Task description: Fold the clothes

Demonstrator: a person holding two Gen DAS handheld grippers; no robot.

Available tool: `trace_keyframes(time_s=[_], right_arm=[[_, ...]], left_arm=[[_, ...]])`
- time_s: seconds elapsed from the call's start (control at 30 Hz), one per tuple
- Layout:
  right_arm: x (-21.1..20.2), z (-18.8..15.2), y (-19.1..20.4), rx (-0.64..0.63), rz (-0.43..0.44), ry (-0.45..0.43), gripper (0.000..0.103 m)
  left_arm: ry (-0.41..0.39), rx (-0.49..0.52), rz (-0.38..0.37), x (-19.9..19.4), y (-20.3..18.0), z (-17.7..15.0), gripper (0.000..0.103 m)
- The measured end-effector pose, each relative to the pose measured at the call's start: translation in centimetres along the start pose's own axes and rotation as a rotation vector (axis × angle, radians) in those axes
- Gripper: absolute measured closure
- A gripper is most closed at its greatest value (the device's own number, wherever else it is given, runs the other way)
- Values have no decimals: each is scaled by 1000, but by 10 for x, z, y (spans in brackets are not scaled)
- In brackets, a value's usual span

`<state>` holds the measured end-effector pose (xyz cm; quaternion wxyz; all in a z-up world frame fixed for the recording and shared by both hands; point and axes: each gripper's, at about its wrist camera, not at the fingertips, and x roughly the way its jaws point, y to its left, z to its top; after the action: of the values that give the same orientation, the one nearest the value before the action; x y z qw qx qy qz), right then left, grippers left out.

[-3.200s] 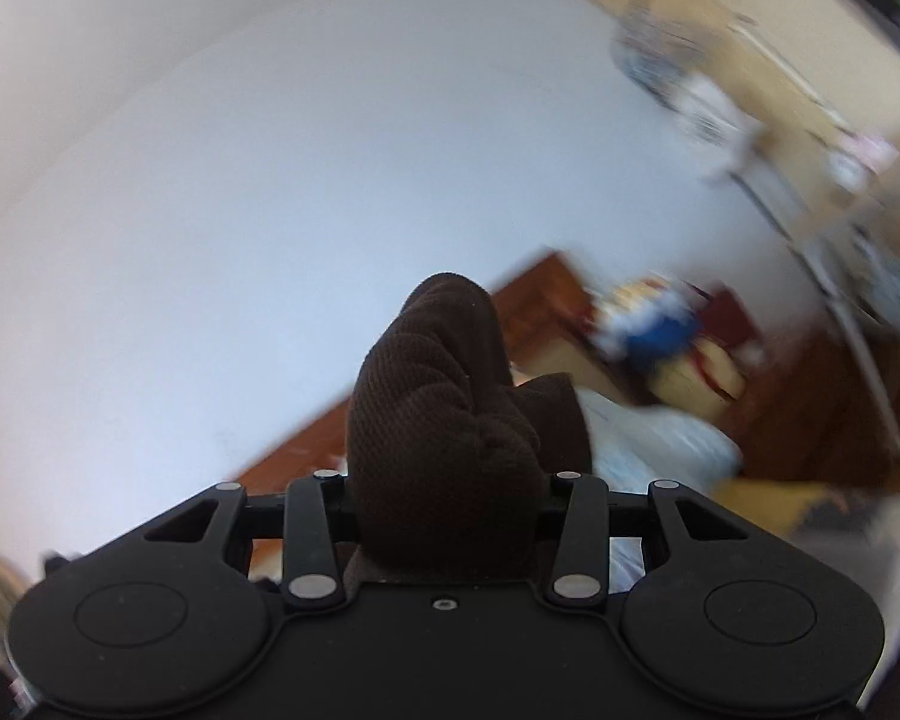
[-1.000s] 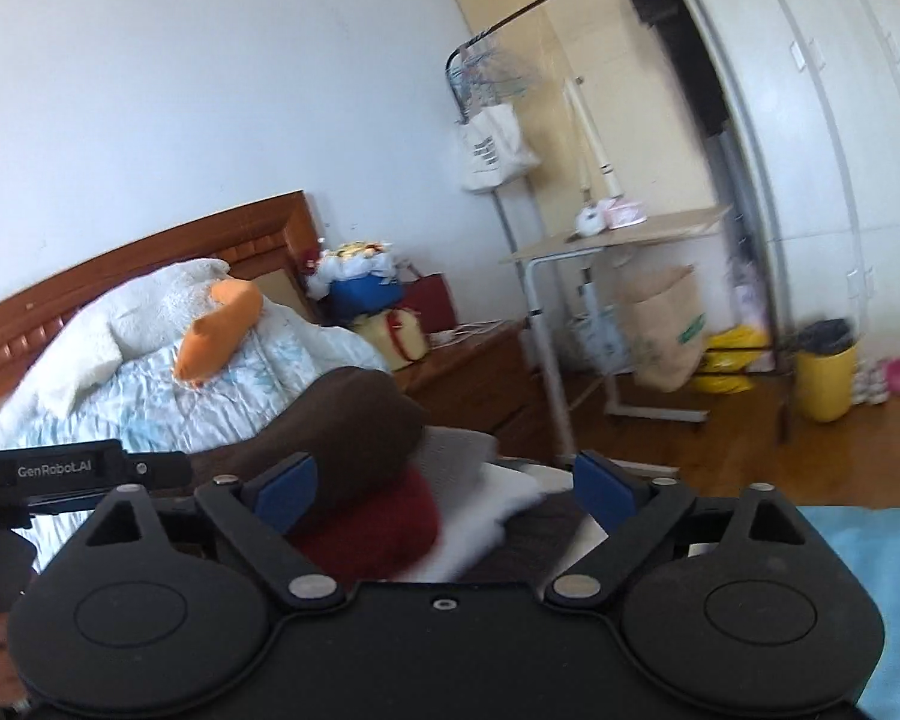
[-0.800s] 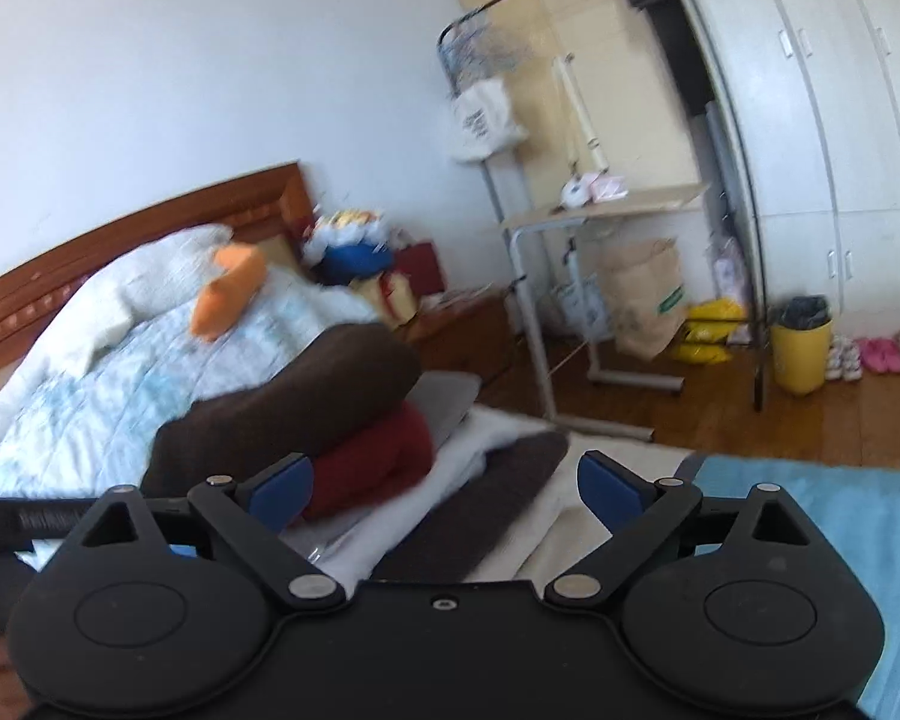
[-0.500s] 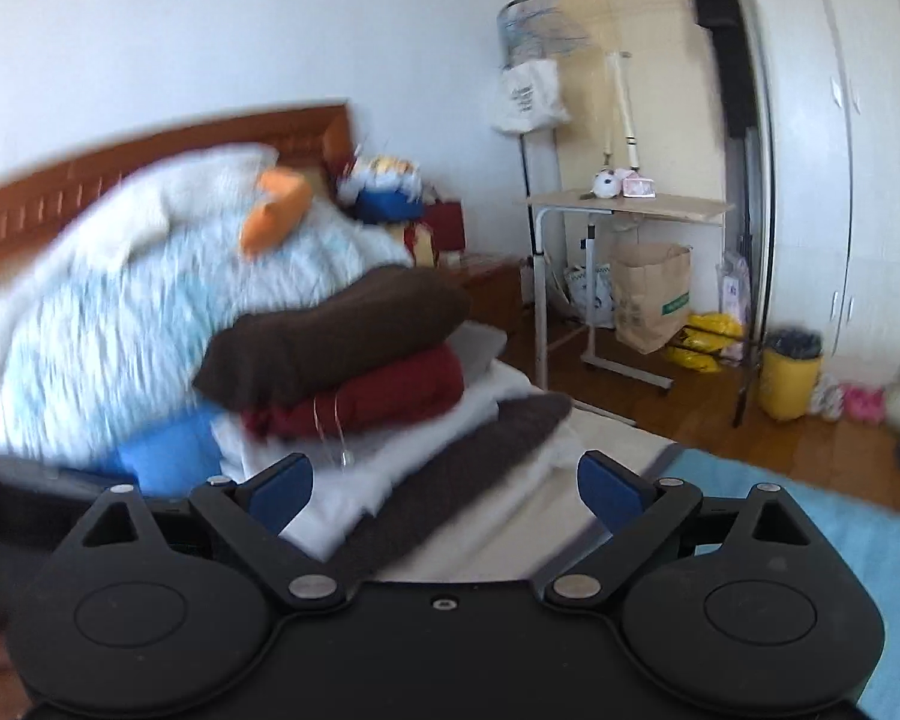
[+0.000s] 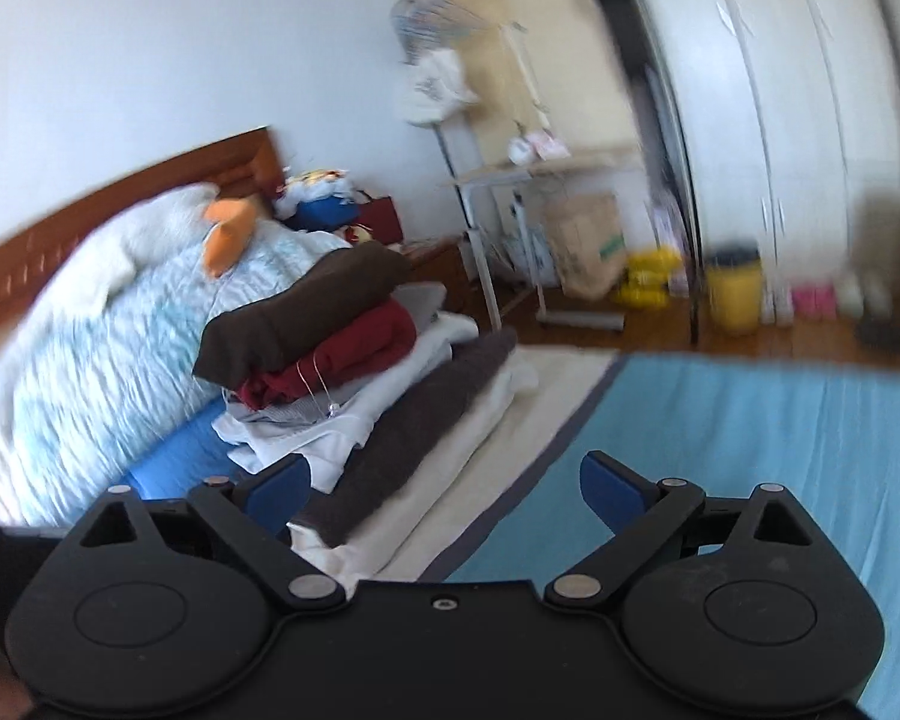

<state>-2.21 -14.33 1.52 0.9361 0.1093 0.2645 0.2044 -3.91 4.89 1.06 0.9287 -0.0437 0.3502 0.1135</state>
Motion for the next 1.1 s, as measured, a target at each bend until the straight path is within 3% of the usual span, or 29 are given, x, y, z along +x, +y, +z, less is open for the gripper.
trace_keyframes(time_s=[0.17,0.33,0.5,0.7,1.1], right_arm=[[-4,-9,-10,33,1,17,4],[-21,-14,-6,-55,-4,-47,4],[-24,-20,6,-138,-123,-94,4],[-16,-24,-3,-34,-40,-46,4],[-13,-33,5,-59,-40,-22,4]], left_arm=[[-10,74,15,-10,-11,-4,0],[0,69,19,-15,-12,-6,0],[16,109,35,-12,-18,-11,0],[20,130,58,-12,-22,-15,0],[35,146,103,-2,-13,-20,0]])
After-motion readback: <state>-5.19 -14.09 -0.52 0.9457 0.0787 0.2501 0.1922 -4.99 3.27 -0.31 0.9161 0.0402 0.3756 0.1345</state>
